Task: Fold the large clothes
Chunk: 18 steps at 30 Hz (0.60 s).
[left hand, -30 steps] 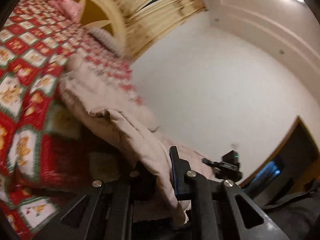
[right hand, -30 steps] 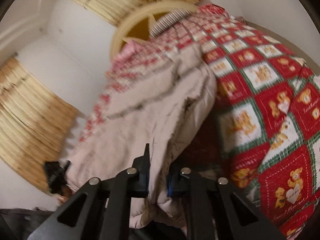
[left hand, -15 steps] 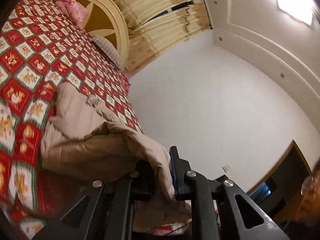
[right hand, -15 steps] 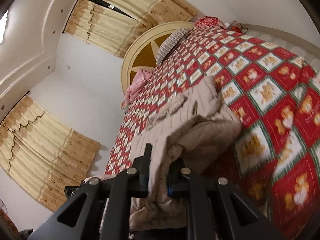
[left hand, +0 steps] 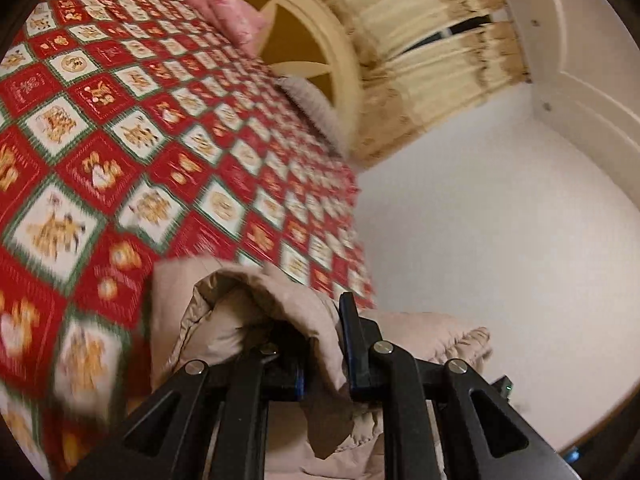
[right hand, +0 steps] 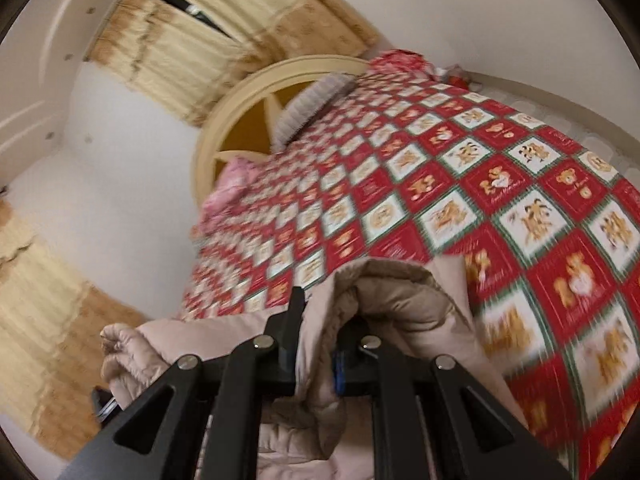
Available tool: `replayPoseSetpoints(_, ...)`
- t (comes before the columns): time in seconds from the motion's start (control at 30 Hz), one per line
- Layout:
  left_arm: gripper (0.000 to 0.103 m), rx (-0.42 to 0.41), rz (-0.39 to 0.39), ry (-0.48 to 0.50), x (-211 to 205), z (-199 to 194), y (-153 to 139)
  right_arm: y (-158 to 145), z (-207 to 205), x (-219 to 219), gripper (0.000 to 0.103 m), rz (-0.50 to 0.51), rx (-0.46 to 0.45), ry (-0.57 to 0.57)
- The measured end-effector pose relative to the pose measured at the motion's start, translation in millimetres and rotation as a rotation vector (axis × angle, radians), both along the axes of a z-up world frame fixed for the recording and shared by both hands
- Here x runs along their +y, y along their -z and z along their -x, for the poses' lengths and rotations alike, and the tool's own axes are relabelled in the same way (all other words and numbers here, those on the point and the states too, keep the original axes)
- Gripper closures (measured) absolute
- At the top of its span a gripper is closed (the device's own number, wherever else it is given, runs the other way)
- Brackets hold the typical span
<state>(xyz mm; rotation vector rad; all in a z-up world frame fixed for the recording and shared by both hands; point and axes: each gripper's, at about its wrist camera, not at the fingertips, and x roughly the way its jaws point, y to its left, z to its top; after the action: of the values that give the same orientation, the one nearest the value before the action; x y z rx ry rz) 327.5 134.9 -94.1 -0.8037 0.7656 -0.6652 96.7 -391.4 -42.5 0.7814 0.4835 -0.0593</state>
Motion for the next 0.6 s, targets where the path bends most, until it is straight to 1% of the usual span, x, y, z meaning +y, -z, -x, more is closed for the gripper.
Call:
replayPoseSetpoints(0.07, 0.089, 0.035, -0.054, -0.031, -9, -25, 15, 22, -30, -6, 0.088, 0.017, 0.037, 0.041)
replayPoseSetpoints(0.1, 0.089, 0.058, -0.086, -0.045, -14, -38, 27, 30, -41, -10, 0.088, 0.023, 0.052, 0.054)
replayPoseSetpoints(0.2, 0.086, 0.115, -0.127, -0.069, -23, -61, 55, 61, -75, -13, 0.086, 0.062, 0.091, 0.084)
replayPoseSetpoints(0.23, 0.086, 0.140, -0.131, -0.074, -25, -67, 65, 74, -84, -13, 0.085, 0.068, 0.105, 0.098)
replayPoseSetpoints(0.27, 0.085, 0.156, -0.123, -0.073, -25, -70, 75, 82, -89, -15, 0.082, 0.064, 0.112, 0.109)
replayPoseSetpoints(0.3, 0.085, 0.165, -0.110, -0.069, -26, -74, 81, 90, -93, -15, 0.080, 0.056, 0.114, 0.117)
replayPoseSetpoints(0.33, 0.085, 0.175, -0.082, -0.059, -23, -75, 89, 98, -96, -16, 0.079, 0.052, 0.109, 0.120)
replayPoseSetpoints(0.4, 0.084, 0.204, 0.015, -0.040, -14, -77, 103, 101, -99, -14, 0.077, 0.076, 0.104, 0.118)
replayPoseSetpoints(0.43, 0.084, 0.218, 0.062, -0.029, -12, -77, 104, 102, -100, -13, 0.076, 0.078, 0.102, 0.113)
replayPoseSetpoints(0.47, 0.082, 0.241, 0.114, -0.013, -7, -78, 106, 102, -100, -13, 0.074, 0.071, 0.100, 0.107)
replayPoseSetpoints(0.5, 0.077, 0.282, 0.171, 0.013, 1, -80, 107, 102, -98, -15, 0.072, 0.047, 0.096, 0.096)
replayPoseSetpoints(0.53, 0.074, 0.304, 0.198, 0.031, 6, -79, 103, 102, -97, -19, 0.070, 0.012, 0.091, 0.082)
replayPoseSetpoints(0.57, 0.065, 0.309, 0.211, 0.047, 12, -77, 96, 101, -94, -22, 0.067, -0.020, 0.083, 0.069)
replayPoseSetpoints(0.6, 0.053, 0.289, 0.192, 0.053, 18, -74, 84, 98, -92, -26, 0.062, -0.047, 0.072, 0.055)
